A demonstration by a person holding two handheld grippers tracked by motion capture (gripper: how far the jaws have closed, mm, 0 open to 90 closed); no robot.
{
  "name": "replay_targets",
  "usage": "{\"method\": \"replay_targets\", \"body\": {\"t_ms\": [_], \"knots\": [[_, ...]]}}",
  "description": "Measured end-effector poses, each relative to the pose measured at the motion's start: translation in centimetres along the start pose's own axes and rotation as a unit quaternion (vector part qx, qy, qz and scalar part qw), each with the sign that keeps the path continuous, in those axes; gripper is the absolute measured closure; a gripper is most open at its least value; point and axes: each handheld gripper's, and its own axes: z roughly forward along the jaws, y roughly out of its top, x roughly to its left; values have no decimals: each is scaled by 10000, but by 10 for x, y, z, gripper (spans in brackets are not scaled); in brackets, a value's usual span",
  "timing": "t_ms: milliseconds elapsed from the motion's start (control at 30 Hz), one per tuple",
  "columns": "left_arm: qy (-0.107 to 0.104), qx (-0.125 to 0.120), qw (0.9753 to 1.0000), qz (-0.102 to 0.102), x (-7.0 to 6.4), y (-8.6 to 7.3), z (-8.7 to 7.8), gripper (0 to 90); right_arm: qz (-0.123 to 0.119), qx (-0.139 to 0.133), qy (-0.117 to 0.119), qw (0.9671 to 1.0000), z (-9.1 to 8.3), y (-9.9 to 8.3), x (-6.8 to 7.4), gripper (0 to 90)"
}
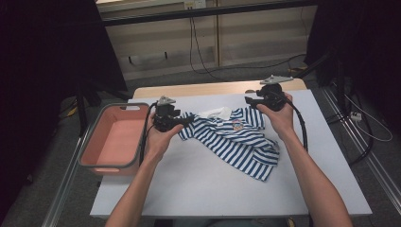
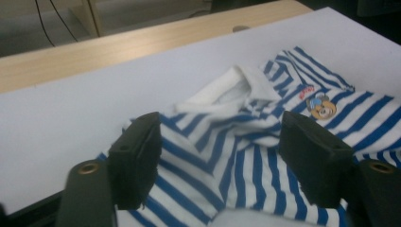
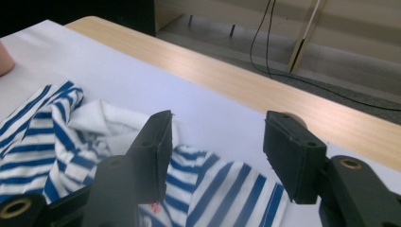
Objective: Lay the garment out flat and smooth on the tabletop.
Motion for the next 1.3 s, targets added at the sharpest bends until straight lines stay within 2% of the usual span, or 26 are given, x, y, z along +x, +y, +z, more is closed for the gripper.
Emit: {"method": "replay_targets", "body": {"t_ms": [200, 333, 500, 567, 633, 700, 833, 1067, 1167, 1300], "knots": [[30, 187, 9997, 120, -4, -23, -8, 163, 47, 243, 97, 9996, -6, -26, -8, 485], [71, 266, 9993, 256, -11, -34, -13, 139, 108, 427, 146, 9989, -7, -43, -15, 535], [-9, 232, 9994, 260, -17, -46, -14, 130, 192, 547, 214, 9981, -9, -61, -19, 575], [16, 359, 9988, 321, -18, -49, -11, 131, 177, 710, 193, 9971, -8, -67, -20, 576], [25, 355, 9990, 280, -19, -51, -10, 130, 242, 730, 192, 9969, -8, -70, -23, 577], [13, 402, 9987, 324, -20, -53, -9, 130, 321, 732, 194, 9966, -9, -74, -25, 579], [58, 447, 9984, 342, -18, -57, -9, 130, 285, 912, 187, 9953, -6, -82, -26, 587], [145, 447, 9986, 235, -10, -61, -11, 137, 275, 1003, 229, 9943, -1, -84, -23, 606], [146, 453, 9986, 208, -9, -62, -10, 153, 178, 1120, 221, 9933, 5, -87, -21, 613], [155, 489, 9984, 223, -10, -63, -8, 164, 213, 1218, 206, 9921, 9, -88, -17, 637]]}}
